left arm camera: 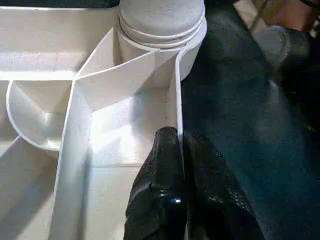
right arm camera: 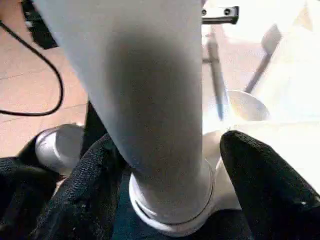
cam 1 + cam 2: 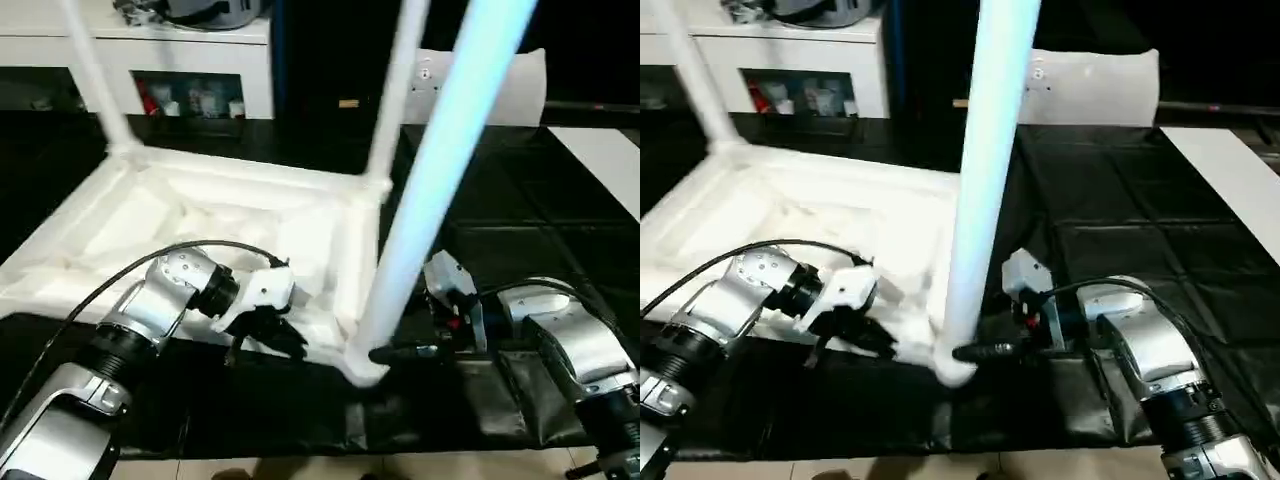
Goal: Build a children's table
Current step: Rotate leg to tighten
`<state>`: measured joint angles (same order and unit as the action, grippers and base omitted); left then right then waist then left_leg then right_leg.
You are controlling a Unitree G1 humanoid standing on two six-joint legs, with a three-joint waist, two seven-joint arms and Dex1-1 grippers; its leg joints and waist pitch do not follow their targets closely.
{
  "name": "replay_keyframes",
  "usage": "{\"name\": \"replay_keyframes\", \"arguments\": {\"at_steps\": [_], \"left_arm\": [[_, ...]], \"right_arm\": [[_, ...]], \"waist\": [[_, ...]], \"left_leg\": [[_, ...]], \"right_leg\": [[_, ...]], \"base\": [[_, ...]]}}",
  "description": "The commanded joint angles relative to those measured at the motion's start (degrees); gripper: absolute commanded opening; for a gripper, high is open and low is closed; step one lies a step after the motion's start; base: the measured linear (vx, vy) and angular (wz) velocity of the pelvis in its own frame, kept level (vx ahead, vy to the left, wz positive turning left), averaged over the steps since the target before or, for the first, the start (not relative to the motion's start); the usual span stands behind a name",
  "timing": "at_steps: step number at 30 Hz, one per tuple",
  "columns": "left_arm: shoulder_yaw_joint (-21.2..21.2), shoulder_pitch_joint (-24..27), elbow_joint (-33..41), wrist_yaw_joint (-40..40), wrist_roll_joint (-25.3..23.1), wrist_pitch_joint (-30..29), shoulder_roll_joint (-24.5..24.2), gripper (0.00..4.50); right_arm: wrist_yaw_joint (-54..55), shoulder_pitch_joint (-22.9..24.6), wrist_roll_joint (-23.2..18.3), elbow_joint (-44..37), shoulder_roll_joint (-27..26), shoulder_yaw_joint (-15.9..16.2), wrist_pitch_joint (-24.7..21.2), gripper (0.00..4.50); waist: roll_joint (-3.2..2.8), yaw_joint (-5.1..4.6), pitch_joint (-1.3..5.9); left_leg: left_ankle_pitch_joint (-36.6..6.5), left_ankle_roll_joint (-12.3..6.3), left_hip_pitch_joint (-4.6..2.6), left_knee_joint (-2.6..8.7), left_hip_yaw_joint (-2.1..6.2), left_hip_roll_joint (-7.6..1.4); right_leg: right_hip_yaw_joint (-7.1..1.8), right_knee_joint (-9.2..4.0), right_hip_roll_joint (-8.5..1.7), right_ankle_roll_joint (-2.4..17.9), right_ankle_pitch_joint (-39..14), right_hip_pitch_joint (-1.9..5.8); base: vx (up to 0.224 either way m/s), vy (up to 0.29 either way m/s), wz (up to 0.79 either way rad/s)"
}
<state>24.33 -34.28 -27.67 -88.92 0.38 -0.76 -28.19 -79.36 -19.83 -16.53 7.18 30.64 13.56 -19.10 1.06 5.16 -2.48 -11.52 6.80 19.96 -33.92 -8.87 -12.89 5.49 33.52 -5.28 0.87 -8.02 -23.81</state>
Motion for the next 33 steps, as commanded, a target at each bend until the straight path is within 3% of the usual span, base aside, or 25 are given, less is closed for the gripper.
{"name": "replay_keyframes", "arguments": {"at_steps": [1, 4, 5, 10, 17, 21, 22, 24, 26, 28, 30, 32, 33], "left_arm": [[1.8, 0.1, 2.5, -3.1, 0.2, 1.4, -0.1, 0.00], [2.2, 0.1, 2.9, -3.5, 0.2, 1.7, -0.5, 0.00], [2.3, 0.1, 2.9, -3.6, 0.2, 1.8, -0.6, 0.00], [2.3, -0.3, 2.3, -3.6, 0.0, 2.2, -0.3, 0.00], [1.5, -1.0, 0.9, 2.3, -1.7, 0.6, 1.5, 0.00], [-0.4, -2.6, -1.4, 9.2, -2.2, -4.4, 4.6, 0.00], [-2.9, -4.4, -3.1, 15.8, -1.0, -11.0, 8.9, 0.00], [-3.8, -5.0, -3.8, 18.2, -0.6, -13.3, 10.5, 0.00], [-5.7, -6.6, -5.3, 23.7, 0.2, -16.9, 14.0, 0.00], [-7.5, -8.3, -7.6, 29.2, 0.6, -19.5, 17.2, 0.00], [-8.3, -9.2, -9.0, 32.1, 0.6, -20.1, 18.5, 0.00], [-10.4, -11.2, -11.9, 38.4, -0.1, -20.9, 21.2, 0.00], [-11.3, -12.0, -13.0, 40.8, -0.4, -21.2, 22.3, 0.00]], "right_arm": [[-1.8, -0.6, -1.0, 0.1, 0.9, 0.4, 0.6, 2.91], [-2.6, -0.7, -1.1, 0.1, 0.9, 0.8, 0.7, 2.86], [-2.7, -0.8, -1.1, 0.2, 0.9, 0.9, 0.8, 2.48], [-3.3, -0.9, -1.4, 0.4, 0.8, 1.1, 0.8, 2.10], [0.0, 0.5, -3.2, -2.1, -1.2, -0.1, -3.2, 1.96], [7.5, 0.4, -2.2, -1.5, -4.5, -1.7, -5.4, 1.96], [18.3, -0.7, 1.2, 0.9, -9.3, -3.1, -6.1, 1.96], [22.6, -1.3, 2.4, 2.1, -11.3, -3.8, -6.7, 1.94], [30.4, -2.9, 3.8, 4.3, -15.3, -5.2, -8.4, 1.93], [38.1, -5.1, 5.1, 6.9, -19.2, -6.6, -10.2, 1.93], [42.4, -6.5, 5.5, 8.7, -21.5, -7.5, -11.0, 1.91], [51.5, -9.9, 6.3, 12.9, -26.3, -9.9, -12.6, 1.91], [55.7, -11.5, 6.9, 15.3, -28.4, -11.0, -12.7, 1.91]], "waist": [[0.17, -0.35, 3.60], [0.28, -0.38, 3.63], [0.26, -0.36, 3.63], [0.39, -0.35, 3.68], [0.40, -0.30, 3.62], [0.62, -0.51, 3.26], [0.72, -0.61, 3.26], [0.83, -1.19, 3.07], [0.83, -2.03, 3.08], [0.66, -3.08, 3.16], [0.43, -4.10, 3.53], [0.07, -4.78, 3.59], [0.26, -5.04, 3.60]], "left_leg": [[-10.6, -3.13, -0.01, 4.13, -1.19, -0.35], [-10.6, -3.04, 0.11, 4.11, -1.16, -0.28], [-10.4, -3.04, 0.10, 4.09, -1.17, -0.27], [-9.5, -3.04, 0.19, 4.06, -1.17, -0.23], [-9.8, -2.85, 0.13, 4.07, -1.17, -0.18], [-12.1, -1.95, -0.20, 4.05, -1.33, 0.14], [-12.4, -1.55, -0.13, 3.95, -1.20, 0.34], [-13.7, -0.19, -0.11, 3.57, -1.04, 0.99], [-14.1, 0.10, 0.41, 3.52, -0.75, 1.17], [-15.1, -0.07, 0.60, 3.41, -0.57, 1.28], [-13.8, -1.01, 1.26, 3.74, -0.31, 1.15], [-15.0, -0.99, 0.65, 3.58, -0.35, 1.25], [-15.0, -1.19, 0.70, 3.52, -0.48, 1.35]], "right_leg": [[-2.45, -3.32, -2.30, 10.5, -18.3, 3.52], [-2.44, -3.34, -2.30, 10.1, -18.7, 3.59], [-2.44, -3.36, -2.30, 10.1, -18.7, 3.55], [-2.44, -3.23, -2.27, 10.1, -18.0, 3.61], [-2.41, -3.40, -2.20, 9.6, -19.0, 3.55], [-2.30, -4.21, -2.11, 7.7, -24.8, 3.12], [-2.14, -4.49, -2.26, 6.5, -27.8, 3.16], [-1.33, -5.43, -2.25, 3.2, -35.2, 2.81], [-0.86, -5.81, -2.16, 1.5, -36.8, 2.96], [-0.42, -6.07, -2.00, 1.3, -36.6, 3.04], [-0.41, -5.83, -2.02, 2.3, -32.1, 3.73], [-0.47, -5.82, -1.92, 3.7, -30.9, 3.14], [-0.59, -5.87, -1.84, 4.0, -30.6, 3.07]], "base": [[0.000, 0.000, 0.00], [0.000, 0.000, 0.00], [0.000, 0.000, 0.00], [0.000, 0.000, 0.00], [0.000, 0.000, 0.00], [0.000, 0.000, 0.00], [0.000, 0.000, 0.00], [0.000, 0.000, 0.00], [0.000, 0.000, 0.00], [0.000, 0.000, 0.00], [0.000, 0.000, 0.00], [0.000, 0.000, 0.00], [0.000, 0.000, 0.00]]}}
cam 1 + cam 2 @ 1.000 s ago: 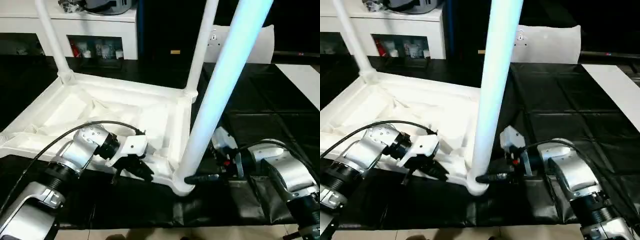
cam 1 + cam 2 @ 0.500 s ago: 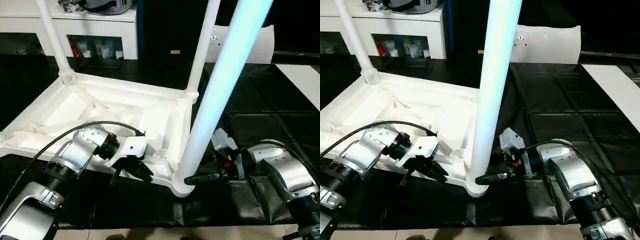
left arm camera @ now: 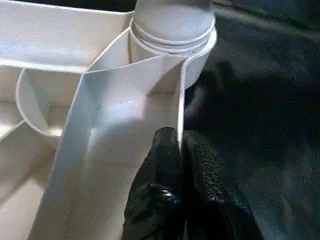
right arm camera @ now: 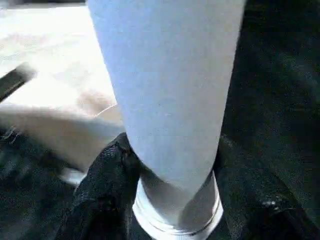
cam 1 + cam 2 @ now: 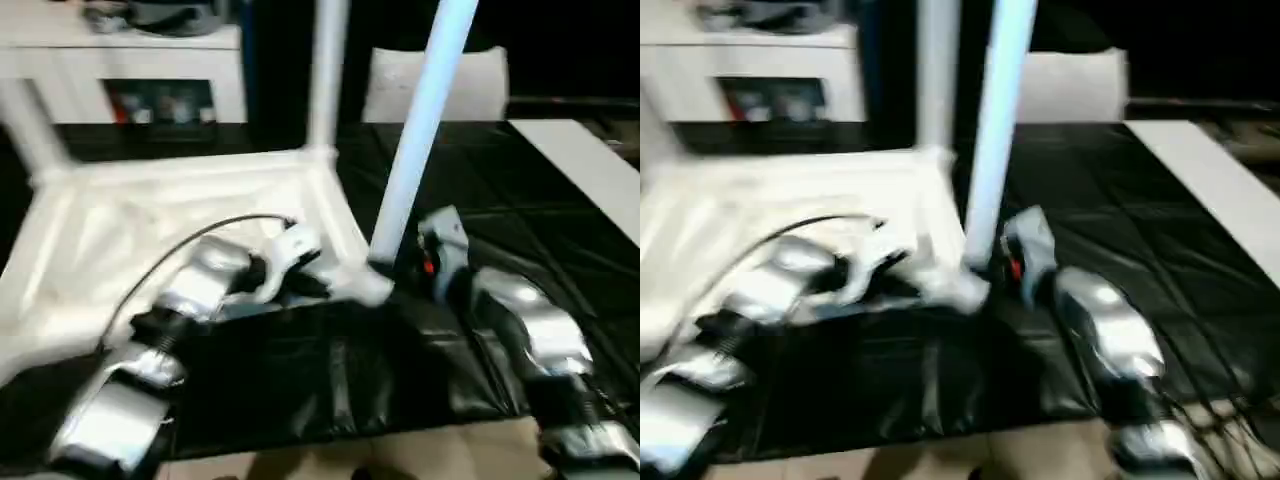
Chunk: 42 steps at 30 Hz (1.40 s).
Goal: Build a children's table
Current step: Rotate leg to tighten
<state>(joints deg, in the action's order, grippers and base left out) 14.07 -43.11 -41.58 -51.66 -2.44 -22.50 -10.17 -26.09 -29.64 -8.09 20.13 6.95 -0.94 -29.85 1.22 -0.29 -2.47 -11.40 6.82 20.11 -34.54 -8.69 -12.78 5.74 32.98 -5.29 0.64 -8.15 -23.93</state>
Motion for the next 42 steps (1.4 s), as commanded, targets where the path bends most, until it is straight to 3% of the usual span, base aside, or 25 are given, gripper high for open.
{"name": "replay_keyframes", "arguments": {"at_steps": [1, 3, 4, 7, 10, 12, 13, 15, 17, 19, 24, 28, 31, 36, 39, 42], "left_arm": [[-1.8, -3.8, 0.1, 5.7, 2.1, 0.6, 5.0, 0.00], [-2.7, -4.5, -0.5, 8.3, 1.6, 0.0, 5.9, 0.00], [-2.7, -4.5, -0.5, 8.3, 1.6, 0.0, 5.9, 0.00], [-2.1, -4.1, 0.0, 8.7, 0.2, 0.3, 5.5, 0.00], [-0.7, -2.5, 0.8, 5.7, -0.3, 2.5, 3.3, 0.00], [-0.5, -2.0, 1.0, 4.7, -0.2, 3.2, 2.6, 0.00], [0.1, -1.2, 1.5, 2.3, 0.0, 4.5, 1.5, 0.00], [0.5, -0.4, 2.1, 0.2, 0.2, 5.2, 0.5, 0.00], [1.3, 0.7, 3.0, -4.2, 0.7, 7.5, -1.4, 0.00], [1.9, 1.6, 4.0, -7.8, 1.1, 8.9, -3.1, 0.00], [3.6, 3.1, 6.1, -16.9, 2.2, 12.7, -6.5, 0.00], [6.2, 3.9, 7.7, -25.6, 2.5, 16.8, -10.1, 0.00], [7.4, 4.4, 9.0, -30.5, 3.0, 17.6, -11.9, 0.00], [9.1, 5.2, 11.0, -36.6, 3.5, 19.2, -14.2, 0.00], [9.7, 5.5, 11.5, -38.6, 3.5, 20.2, -15.1, 0.00], [10.6, 5.6, 12.4, -40.4, 3.7, 20.7, -16.1, 0.00]], "right_arm": [[5.1, -3.1, -1.1, 4.8, -6.2, 2.9, -1.1, 1.91], [8.6, -4.9, -0.4, 7.9, -8.5, 1.5, 0.7, 1.91], [8.6, -4.9, -0.4, 7.9, -8.5, 1.5, 0.7, 2.47], [9.8, -5.4, -0.6, 8.6, -10.3, 0.3, 2.0, 2.68], [5.7, -2.9, -1.0, 4.2, -8.7, 1.1, 2.5, 3.09], [3.8, -2.0, -1.1, 2.7, -7.9, 1.7, 3.0, 3.16], [1.0, -0.4, -1.9, 0.1, -6.2, 2.3, 3.0, 3.16], [-1.8, 1.2, -2.3, -2.3, -4.2, 3.1, 3.2, 3.42], [-7.2, 3.6, -2.9, -5.4, -0.3, 4.3, 4.6, 3.59], [-12.0, 5.3, -3.8, -7.8, 2.9, 4.6, 5.5, 3.78], [-22.9, 8.3, -4.1, -11.8, 10.0, 6.5, 8.1, 4.15], [-32.2, 10.3, -7.0, -15.0, 15.6, 8.6, 7.0, 4.15], [-37.3, 11.1, -7.9, -15.9, 18.4, 9.7, 7.7, 4.15], [-44.0, 11.4, -8.2, -15.7, 21.9, 11.4, 9.7, 4.15], [-47.1, 11.5, -8.9, -16.2, 23.0, 12.0, 9.4, 4.15], [-50.3, 11.6, -10.1, -17.1, 24.7, 13.5, 8.0, 3.80]], "waist": [[-0.19, 0.17, 3.81], [-0.12, 0.15, 3.80], [-0.08, 0.08, 3.92], [-0.10, 0.30, 4.25], [-0.10, 0.52, 4.44], [-0.22, 0.69, 4.58], [-0.21, 0.74, 4.50], [-0.10, 1.04, 4.34], [-0.40, 1.17, 4.22], [-0.28, 1.39, 3.91], [-0.23, 2.12, 3.64], [-0.28, 2.87, 3.60], [-0.32, 3.68, 3.66], [-0.32, 4.13, 3.77], [-0.33, 4.49, 3.71], [-0.32, 4.97, 3.72]], "left_leg": [[-14.3, -1.42, 0.46, 4.11, -0.64, 1.22], [-13.0, -2.03, 0.43, 4.17, -0.86, 1.13], [-12.4, -2.10, 0.54, 4.20, -0.87, 1.01], [-7.4, -3.52, 0.67, 4.22, -1.03, 0.73], [-4.6, -4.77, 0.67, 4.13, -1.16, 0.76], [-2.1, -5.93, 0.81, 4.10, -1.08, 0.65], [-1.9, -6.59, 0.53, 4.06, -1.20, 0.58], [-2.7, -7.23, 0.61, 4.11, -1.28, 0.54], [-4.6, -6.87, 0.31, 4.18, -1.39, 0.42], [-7.9, -5.92, 0.30, 4.40, -1.38, 0.25], [-10.8, -4.27, 0.08, 4.59, -1.33, 0.12], [-11.7, -4.08, -0.46, 4.71, -1.32, 0.00], [-11.1, -3.97, -0.46, 4.82, -1.32, -0.35], [-9.6, -3.73, -0.19, 4.75, -1.36, -0.33], [-9.8, -3.72, -0.12, 4.74, -1.41, -0.31], [-9.8, -3.51, -0.21, 4.75, -1.42, -0.38]], "right_leg": [[-1.05, -4.92, -1.96, 5.5, -28.6, 3.24], [-1.33, -4.79, -1.85, 6.5, -25.8, 3.25], [-1.49, -4.46, -1.99, 7.1, -24.4, 3.36], [-2.00, -3.08, -1.84, 10.9, -14.0, 3.93], [-2.17, -2.54, -1.83, 12.5, -9.2, 4.36], [-2.33, -1.89, -1.91, 13.8, -4.7, 4.68], [-2.37, -1.87, -1.87, 14.8, -3.5, 4.52], [-2.42, -1.97, -1.90, 14.9, -3.8, 4.77], [-2.43, -2.23, -1.89, 14.6, -6.1, 4.51], [-2.44, -2.82, -2.00, 13.5, -10.6, 4.43], [-2.38, -3.62, -2.02, 10.3, -18.1, 4.15], [-2.45, -3.62, -2.03, 10.5, -18.5, 3.58], [-2.61, -3.18, -2.19, 11.2, -16.6, 3.65], [-2.70, -2.57, -2.13, 12.6, -12.9, 3.88], [-2.69, -2.67, -2.21, 12.2, -13.9, 3.95], [-2.66, -2.72, -2.20, 11.7, -15.1, 3.94]], "base": [[0.000, 0.000, 0.00], [0.000, 0.000, 0.00], [0.000, 0.000, 0.00], [0.036, -0.009, 0.03], [0.017, -0.005, 0.01], [0.000, 0.000, 0.00], [0.000, 0.000, 0.00], [0.000, 0.000, 0.00], [0.000, 0.000, 0.00], [0.000, 0.000, 0.00], [0.000, 0.000, 0.00], [0.000, 0.000, 0.00], [0.000, 0.000, 0.00], [0.000, 0.000, 0.00], [0.000, 0.000, 0.00], [0.000, 0.000, 0.00]]}}
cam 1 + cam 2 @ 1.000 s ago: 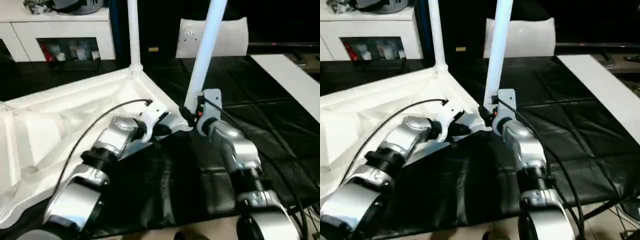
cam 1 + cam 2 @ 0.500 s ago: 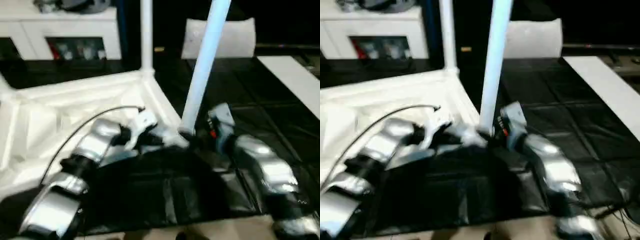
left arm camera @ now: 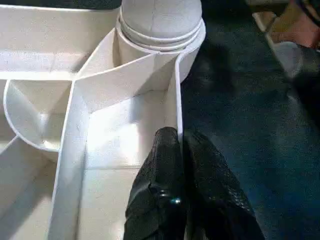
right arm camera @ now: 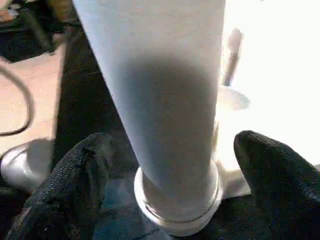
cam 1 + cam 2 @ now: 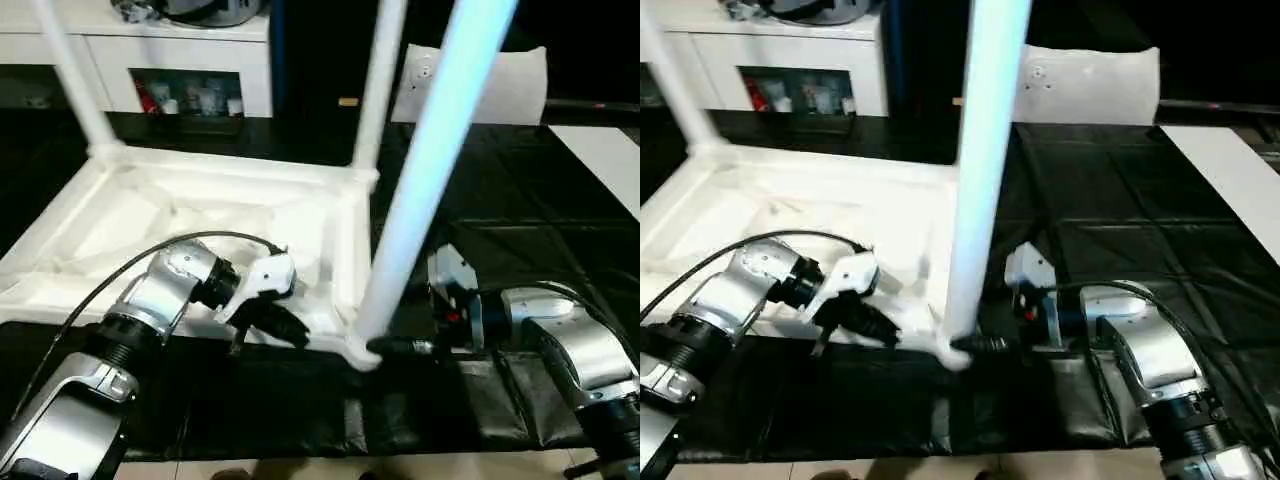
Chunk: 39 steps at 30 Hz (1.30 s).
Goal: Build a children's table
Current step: Rotate leg to tighten
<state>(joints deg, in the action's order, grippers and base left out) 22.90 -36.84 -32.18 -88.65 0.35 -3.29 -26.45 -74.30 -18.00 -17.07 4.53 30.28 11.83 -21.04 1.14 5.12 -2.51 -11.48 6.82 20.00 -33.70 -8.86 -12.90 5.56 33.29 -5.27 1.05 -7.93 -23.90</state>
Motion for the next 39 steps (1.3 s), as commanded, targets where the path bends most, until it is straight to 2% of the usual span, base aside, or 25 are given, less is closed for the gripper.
{"name": "replay_keyframes", "arguments": {"at_steps": [1, 7, 9, 17, 24, 26, 28, 31, 33, 34, 35, 36, 37, 38, 39], "left_arm": [[2.1, -0.7, 3.2, -3.7, 1.0, 1.8, -0.1, 0.00], [3.2, -0.6, 4.9, -3.8, 2.0, 1.9, -1.3, 0.00], [3.6, -0.5, 5.7, -3.8, 2.4, 1.8, -1.6, 0.00], [4.1, -0.2, 6.3, -3.8, 3.0, 1.7, -1.9, 0.00], [2.5, 0.1, 6.3, -3.3, 3.1, 0.5, -1.4, 0.00], [1.2, 0.0, 5.8, 1.8, 2.4, -2.8, -0.1, 0.00], [0.6, -0.3, 5.2, 4.8, 2.0, -4.4, 0.7, 0.00], [-1.6, -1.0, 4.4, 12.1, 2.2, -9.4, 4.0, 0.00], [-2.4, -1.5, 4.0, 15.6, 1.8, -11.5, 5.6, 0.00], [-2.7, -1.7, 3.6, 17.6, 1.5, -12.6, 6.6, 0.00], [-3.0, -2.0, 3.3, 19.2, 1.3, -13.6, 7.5, 0.00], [-3.5, -2.3, 2.8, 21.2, 1.2, -14.4, 8.5, 0.00], [-6.0, -4.0, 0.2, 30.6, 0.7, -17.2, 13.2, 0.00], [-6.9, -4.6, -0.7, 33.5, 0.8, -18.4, 14.7, 0.00], [-7.4, -4.9, -1.1, 34.9, 0.9, -19.1, 15.5, 0.00]], "right_arm": [[-2.7, -0.1, -1.4, -1.7, 1.7, 1.1, -1.0, 3.70], [-3.6, -0.7, -1.0, -0.7, 0.9, 1.9, 0.0, 3.19], [-3.9, -1.0, -1.1, -0.5, 0.8, 2.1, -0.2, 3.08], [-5.2, -1.4, -2.6, -1.3, 0.9, 3.1, -2.1, 2.27], [-4.4, -0.6, -3.8, -2.5, 0.1, 2.5, -3.3, 2.02], [0.7, 0.1, -3.6, -2.5, -2.6, 0.6, -2.2, 1.99], [3.8, 0.2, -2.8, -1.8, -4.0, -0.2, -2.0, 1.98], [16.0, -1.1, 1.0, 0.9, -8.9, -1.8, -3.8, 1.98], [21.5, -2.0, 2.3, 2.2, -11.3, -2.6, -5.2, 1.95], [24.2, -2.6, 2.8, 3.0, -12.6, -3.2, -5.8, 1.94], [26.4, -3.1, 3.1, 3.6, -13.8, -3.6, -6.3, 1.94], [28.4, -3.6, 3.4, 4.1, -14.9, -4.1, -7.1, 1.93], [38.3, -6.1, 5.7, 7.4, -19.7, -5.4, -9.2, 1.93], [41.3, -7.0, 6.5, 8.7, -21.3, -5.7, -9.6, 1.92], [42.8, -7.5, 6.9, 9.4, -22.1, -5.8, -9.7, 1.92]], "waist": [[-0.23, -0.37, 3.73], [-0.05, -0.39, 3.68], [-0.21, -0.39, 3.66], [-0.14, -0.42, 3.80], [-0.18, -0.41, 3.79], [-0.09, -0.47, 3.75], [-0.03, -0.67, 3.63], [0.03, -1.07, 3.44], [0.17, -1.91, 3.40], [0.52, -2.24, 3.46], [0.41, -2.67, 3.52], [0.41, -3.19, 3.58], [0.38, -3.70, 3.59], [0.28, -3.83, 3.70], [0.59, -4.05, 3.89]], "left_leg": [[-9.8, -3.50, -0.08, 3.91, -1.28, -0.28], [-10.8, -2.53, 0.03, 3.93, -1.18, -0.16], [-11.1, -2.43, 0.01, 3.93, -1.17, -0.15], [-10.3, -2.50, 0.03, 3.84, -1.19, -0.14], [-10.1, -2.43, 0.02, 3.84, -1.19, -0.13], [-10.2, -2.19, 0.09, 3.85, -1.20, -0.13], [-11.1, -1.50, 0.11, 3.88, -1.11, 0.12], [-11.8, -0.53, 0.06, 3.82, -1.11, 0.42], [-12.5, -0.03, 0.35, 3.76, -0.96, 0.72], [-12.3, 0.09, 0.40, 3.71, -0.93, 0.72], [-12.1, -0.08, 0.67, 3.70, -0.76, 0.81], [-11.7, -0.54, 0.79, 3.67, -0.74, 0.78], [-10.8, -0.65, 0.86, 3.50, -0.90, 0.91], [-10.7, -0.40, 0.71, 3.28, -0.99, 0.99], [-10.0, -0.41, 0.73, 3.20, -0.96, 1.12]], "right_leg": [[-2.51, -3.09, -2.20, 11.2, -15.4, 3.86], [-2.45, -3.22, -2.21, 10.1, -18.2, 3.76], [-2.45, -3.31, -2.21, 9.9, -18.8, 3.71], [-2.45, -3.03, -2.09, 10.5, -16.7, 3.82], [-2.43, -3.06, -2.06, 10.4, -16.9, 3.81], [-2.47, -3.06, -2.12, 10.3, -17.1, 3.77], [-2.32, -3.39, -2.10, 9.0, -20.3, 3.73], [-2.11, -3.93, -2.05, 7.1, -24.8, 3.41], [-1.84, -4.23, -2.00, 5.6, -27.9, 3.50], [-1.80, -4.25, -2.02, 5.2, -28.4, 3.48], [-1.69, -4.27, -2.01, 4.7, -28.7, 3.68], [-1.72, -4.34, -2.00, 4.7, -27.8, 3.69], [-1.83, -4.20, -1.82, 5.6, -26.3, 3.40], [-1.81, -4.13, -1.79, 5.9, -26.0, 3.23], [-1.73, -4.10, -1.78, 6.0, -26.0, 3.43]], "base": [[0.000, 0.000, 0.00], [0.000, 0.000, 0.00], [0.000, 0.000, 0.00], [0.000, 0.000, 0.00], [0.000, 0.000, 0.00], [0.000, 0.000, 0.00], [0.000, 0.000, 0.00], [0.000, 0.000, 0.00], [0.000, 0.000, 0.00], [0.000, 0.000, 0.00], [0.000, 0.000, 0.00], [0.000, 0.000, 0.00], [0.000, 0.000, 0.00], [0.000, 0.000, 0.00], [0.000, 0.000, 0.00]]}}
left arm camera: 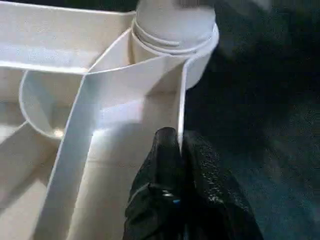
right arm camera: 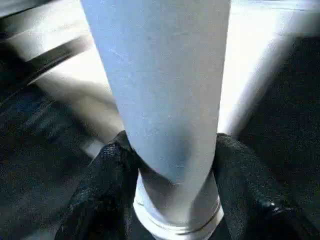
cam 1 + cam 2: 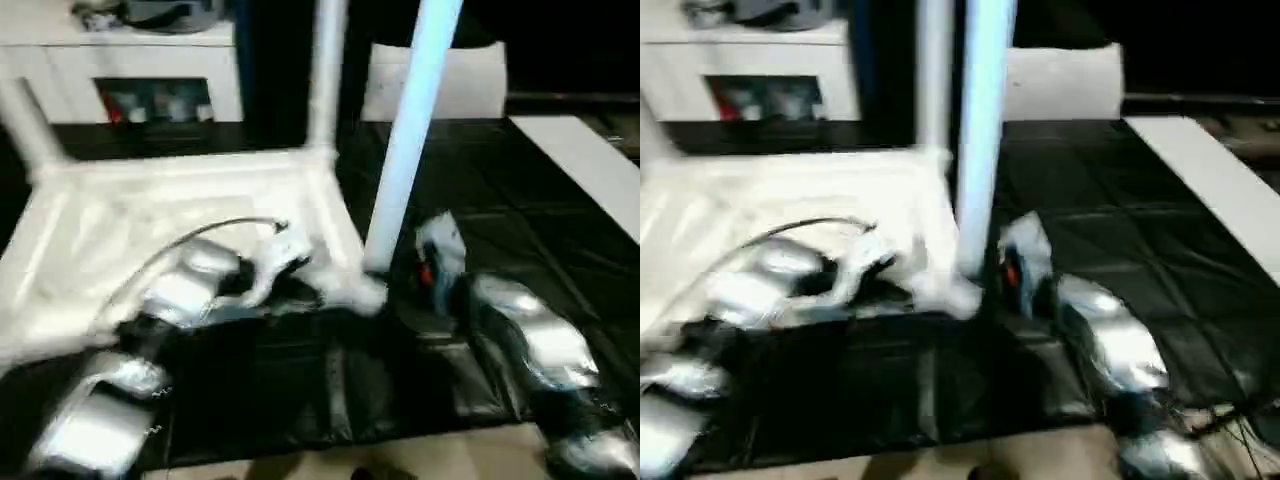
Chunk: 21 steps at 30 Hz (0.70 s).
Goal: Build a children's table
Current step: Rotate leg to tighten
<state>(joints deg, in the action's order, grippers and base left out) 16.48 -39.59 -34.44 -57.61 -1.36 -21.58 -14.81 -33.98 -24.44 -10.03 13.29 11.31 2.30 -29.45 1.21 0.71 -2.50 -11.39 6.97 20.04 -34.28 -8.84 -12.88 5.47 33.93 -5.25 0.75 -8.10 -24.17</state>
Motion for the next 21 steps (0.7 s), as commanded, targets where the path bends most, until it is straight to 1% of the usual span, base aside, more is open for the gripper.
{"name": "replay_keyframes", "arguments": {"at_steps": [1, 2, 3, 4, 5, 6, 7, 9, 10, 11, 12, 13, 15, 16, 17, 18, 19, 20, 21], "left_arm": [[-1.0, -2.2, 1.2, 3.9, 2.6, -0.8, 3.8, 0.00], [-1.8, -3.2, -0.1, 7.3, 2.1, -1.5, 5.5, 0.00], [-2.4, -3.5, -0.5, 9.0, 1.9, -1.9, 6.3, 0.00], [-3.6, -4.4, -1.2, 12.1, 1.9, -2.6, 7.8, 0.00], [-3.6, -4.4, -1.2, 12.1, 1.9, -2.6, 7.8, 0.00], [-4.0, -4.8, -1.3, 13.2, 1.7, -2.9, 8.2, 0.00], [-4.1, -5.0, -1.4, 13.7, 1.5, -2.8, 8.4, 0.00], [-4.2, -5.2, -1.7, 14.1, 1.0, -2.3, 8.7, 0.00], [-3.4, -5.1, -1.9, 13.1, 0.4, -1.2, 8.0, 0.00], [-2.9, -4.8, -1.7, 12.2, 0.2, -0.7, 7.3, 0.00], [-2.6, -4.6, -1.5, 11.6, 0.1, -0.5, 6.9, 0.00], [-2.3, -4.3, -1.1, 10.6, 0.1, -0.2, 6.4, 0.00], [-2.1, -3.9, -0.6, 9.7, 0.1, 0.0, 5.8, 0.00], [-2.0, -3.4, 0.1, 8.6, 0.3, -0.1, 5.1, 0.00], [-1.7, -3.0, 0.3, 7.3, 0.4, 0.8, 4.4, 0.00], [-1.4, -2.8, 0.4, 6.3, 0.4, 1.4, 3.9, 0.00], [-1.2, -2.4, 0.6, 5.1, 0.4, 1.8, 3.1, 0.00], [-1.3, -2.0, 0.9, 3.5, 0.9, 2.0, 2.5, 0.00], [-1.4, -1.7, 1.1, 2.5, 1.2, 2.1, 2.2, 0.00]], "right_arm": [[2.5, -1.1, -0.2, 0.6, -3.1, 3.7, -1.3, 1.92], [7.7, -3.1, 0.6, 3.6, -6.0, 2.5, -1.9, 1.92], [9.9, -3.9, 1.0, 4.8, -7.3, 1.9, -2.0, 1.92], [12.5, -5.2, 1.1, 6.7, -9.6, 1.0, -1.7, 1.92], [12.5, -5.2, 1.1, 6.7, -9.6, 1.0, -1.7, 1.92], [13.3, -5.6, 0.9, 7.3, -10.5, 0.6, -1.4, 2.47], [13.8, -5.9, 0.8, 7.6, -11.1, 0.4, -0.9, 2.61], [14.1, -6.2, 1.4, 7.8, -12.1, 0.3, 0.6, 2.63], [13.7, -5.7, 0.9, 7.0, -12.6, 0.1, 1.6, 2.73], [13.0, -5.2, 0.8, 6.1, -12.2, 0.3, 2.2, 3.03], [12.3, -4.7, 0.9, 5.5, -11.6, 0.6, 2.8, 3.03], [11.7, -4.3, 1.0, 5.0, -11.0, 0.6, 3.3, 3.11], [10.7, -3.7, 1.2, 4.4, -10.1, 0.7, 4.2, 3.16], [8.6, -3.0, 1.4, 3.6, -8.5, 1.1, 5.7, 3.31], [6.7, -2.2, 1.3, 2.7, -7.1, 1.3, 6.5, 3.54], [5.5, -1.6, 1.1, 2.0, -6.2, 1.4, 6.9, 3.55], [3.2, -0.6, 0.6, 0.8, -4.7, 1.4, 7.2, 3.57], [0.0, 0.7, 0.1, -0.7, -2.9, 1.9, 7.4, 3.57], [-1.8, 1.5, -0.2, -1.7, -1.7, 2.2, 7.4, 3.83]], "waist": [[0.44, 0.40, 3.81], [0.47, 0.45, 3.78], [0.17, 0.19, 3.89], [0.17, -0.05, 4.04], [0.18, -0.07, 4.08], [0.15, 0.08, 4.12], [0.07, 0.07, 4.07], [0.04, 0.02, 4.07], [0.01, 0.06, 4.05], [0.04, 0.04, 4.02], [0.23, 0.14, 4.05], [0.11, 0.11, 3.97], [0.18, 0.09, 4.01], [0.05, 0.16, 4.11], [-0.05, 0.22, 4.06], [0.08, 0.27, 4.13], [0.00, 0.26, 4.11], [-0.06, 0.35, 4.23], [0.04, 0.40, 4.22]], "left_leg": [[-9.9, -0.74, 0.71, 3.78, -1.00, 1.11], [-9.7, -1.62, 0.74, 3.80, -1.08, 1.05], [-9.0, -1.77, 0.92, 3.88, -1.00, 0.97], [-8.1, -1.69, 0.90, 3.83, -1.03, 1.02], [-8.0, -1.70, 0.86, 3.80, -1.03, 1.01], [-7.3, -2.05, 0.85, 3.83, -1.05, 0.92], [-6.9, -2.51, 0.85, 3.84, -1.10, 0.85], [-7.0, -2.80, 0.87, 3.87, -1.12, 0.85], [-7.3, -3.06, 0.76, 3.90, -1.13, 0.79], [-7.3, -3.12, 0.81, 3.90, -1.13, 0.80], [-7.3, -3.31, 0.77, 3.91, -1.14, 0.80], [-7.4, -3.44, 0.75, 3.93, -1.20, 0.80], [-7.3, -3.58, 0.84, 3.93, -1.19, 0.82], [-6.6, -3.70, 0.79, 3.84, -1.20, 0.74], [-6.6, -3.78, 0.78, 3.87, -1.19, 0.70], [-6.2, -4.27, 0.90, 3.77, -1.24, 0.74], [-6.0, -4.42, 0.99, 3.80, -1.19, 0.72], [-5.6, -4.89, 0.90, 3.67, -1.25, 0.69], [-5.4, -5.15, 0.95, 3.64, -1.27, 0.71]], "right_leg": [[-1.66, -4.74, -1.85, 6.3, -25.7, 3.72], [-1.76, -4.89, -1.82, 6.2, -24.9, 3.76], [-1.89, -4.46, -1.87, 6.9, -23.0, 3.76], [-1.89, -4.34, -1.73, 7.6, -21.0, 3.74], [-1.90, -4.20, -1.71, 8.0, -20.1, 3.78], [-1.98, -4.01, -1.71, 8.7, -17.8, 3.97], [-2.07, -3.84, -1.68, 9.5, -15.9, 3.94], [-2.11, -3.74, -1.73, 10.0, -15.1, 4.04], [-2.13, -3.79, -1.78, 10.2, -14.7, 4.07], [-2.14, -3.75, -1.77, 10.3, -14.7, 4.13], [-2.16, -3.72, -1.85, 10.2, -14.8, 4.19], [-2.19, -3.78, -1.83, 10.2, -15.0, 4.12], [-2.21, -3.74, -1.81, 10.1, -14.7, 4.24], [-2.28, -3.59, -1.83, 10.5, -13.3, 4.27], [-2.29, -3.58, -1.88, 10.7, -12.9, 4.27], [-2.32, -3.44, -1.79, 11.1, -11.6, 4.42], [-2.33, -3.33, -1.83, 11.3, -11.1, 4.47], [-2.38, -3.30, -1.83, 11.7, -9.9, 4.45], [-2.38, -3.22, -1.73, 11.8, -9.3, 4.53]], "base": [[0.000, 0.000, 0.00], [0.000, 0.000, 0.00], [0.000, 0.000, 0.00], [0.000, 0.000, 0.00], [0.000, 0.000, 0.00], [0.000, 0.000, 0.00], [0.000, 0.000, 0.00], [0.000, 0.000, 0.00], [0.000, 0.000, 0.00], [0.000, 0.000, 0.00], [0.000, 0.000, 0.00], [0.000, 0.000, 0.00], [0.000, 0.000, 0.00], [0.000, 0.000, 0.00], [0.000, 0.000, 0.00], [0.000, 0.000, 0.00], [0.000, 0.000, 0.00], [0.000, 0.000, 0.00], [0.000, 0.000, 0.00]]}}
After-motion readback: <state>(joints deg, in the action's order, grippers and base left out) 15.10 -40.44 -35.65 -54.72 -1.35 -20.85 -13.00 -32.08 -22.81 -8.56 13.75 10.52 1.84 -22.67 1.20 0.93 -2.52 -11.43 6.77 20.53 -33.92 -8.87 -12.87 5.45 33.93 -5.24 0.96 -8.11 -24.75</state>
